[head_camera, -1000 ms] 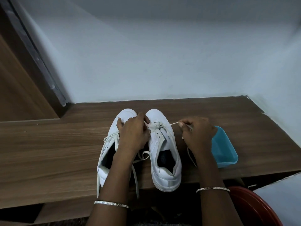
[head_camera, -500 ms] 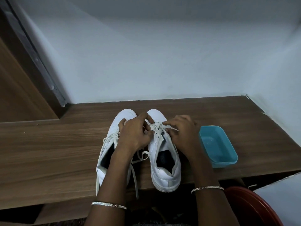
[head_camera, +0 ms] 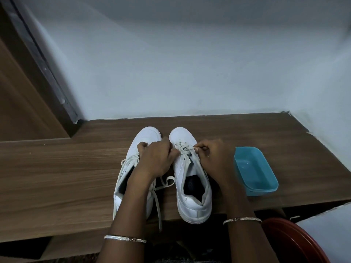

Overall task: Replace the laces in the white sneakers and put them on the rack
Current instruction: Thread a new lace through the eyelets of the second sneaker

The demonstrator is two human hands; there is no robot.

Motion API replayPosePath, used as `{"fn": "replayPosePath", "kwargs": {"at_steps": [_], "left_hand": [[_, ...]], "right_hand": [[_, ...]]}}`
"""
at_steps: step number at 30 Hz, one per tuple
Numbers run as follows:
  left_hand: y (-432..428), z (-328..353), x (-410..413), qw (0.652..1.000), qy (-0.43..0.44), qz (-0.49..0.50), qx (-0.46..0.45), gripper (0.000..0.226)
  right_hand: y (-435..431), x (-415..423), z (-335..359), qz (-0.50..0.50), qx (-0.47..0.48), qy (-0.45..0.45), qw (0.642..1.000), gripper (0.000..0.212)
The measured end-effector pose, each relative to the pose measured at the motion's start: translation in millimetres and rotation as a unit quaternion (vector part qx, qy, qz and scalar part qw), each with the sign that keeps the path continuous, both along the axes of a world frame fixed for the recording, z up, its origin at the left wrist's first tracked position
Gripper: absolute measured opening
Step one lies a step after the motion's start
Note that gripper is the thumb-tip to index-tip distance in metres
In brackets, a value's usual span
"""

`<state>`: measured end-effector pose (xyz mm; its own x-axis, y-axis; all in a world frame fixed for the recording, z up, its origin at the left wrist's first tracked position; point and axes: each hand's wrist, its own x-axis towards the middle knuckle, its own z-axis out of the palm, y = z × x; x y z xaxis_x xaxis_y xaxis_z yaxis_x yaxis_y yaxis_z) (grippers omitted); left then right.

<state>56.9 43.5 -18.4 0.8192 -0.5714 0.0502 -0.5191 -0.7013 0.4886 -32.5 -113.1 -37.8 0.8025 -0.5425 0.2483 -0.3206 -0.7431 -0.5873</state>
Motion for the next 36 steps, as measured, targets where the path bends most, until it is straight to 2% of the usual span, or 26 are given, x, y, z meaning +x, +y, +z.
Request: {"fn": "replayPosePath", "kwargs": {"at_steps": [6, 12, 17, 20, 24, 27, 31, 33, 36], "left_hand": [[6, 8, 4, 0.999, 0.043, -0.008, -0.026, 0.022], [14, 7, 7, 0.990, 0.114, -0.044, -0.065, 0.021], [19, 12, 5, 0.976, 0.176, -0.077, -0.099, 0.025], [18, 15, 3, 0.977, 0.182, -0.069, -0.085, 0.028], [18, 15, 3, 0.977, 0.191, -0.049, -0.087, 0.032], [17, 16, 2, 0.973, 0.208, -0.042, -0.096, 0.030], [16, 17, -1, 0.966, 0.229, -0.038, -0.115, 0.033], [17, 19, -2, 0.959, 0.251, -0.040, -0.125, 0.031], [18, 22, -5, 0.951, 0.271, -0.039, -0.146, 0.028]], "right_hand": [[3, -3, 5, 0.007, 0.039, -0.015, 0.999, 0.009], [1, -4, 6, 0.002, 0.041, -0.004, 0.999, 0.008], [1, -3, -1, -0.055, 0.048, -0.034, 0.997, 0.005], [-1, -3, -1, -0.109, 0.037, -0.050, 0.992, 0.004], [-9, -10, 4, -0.183, 0.026, -0.115, 0.976, 0.004], [-14, -14, 3, -0.140, 0.029, -0.132, 0.981, 0.018], [-10, -10, 3, 0.033, 0.177, -0.063, 0.982, 0.030], [-8, -8, -1, 0.076, 0.182, -0.032, 0.980, 0.030], [-8, -6, -5, 0.071, 0.149, -0.034, 0.986, 0.033]]}}
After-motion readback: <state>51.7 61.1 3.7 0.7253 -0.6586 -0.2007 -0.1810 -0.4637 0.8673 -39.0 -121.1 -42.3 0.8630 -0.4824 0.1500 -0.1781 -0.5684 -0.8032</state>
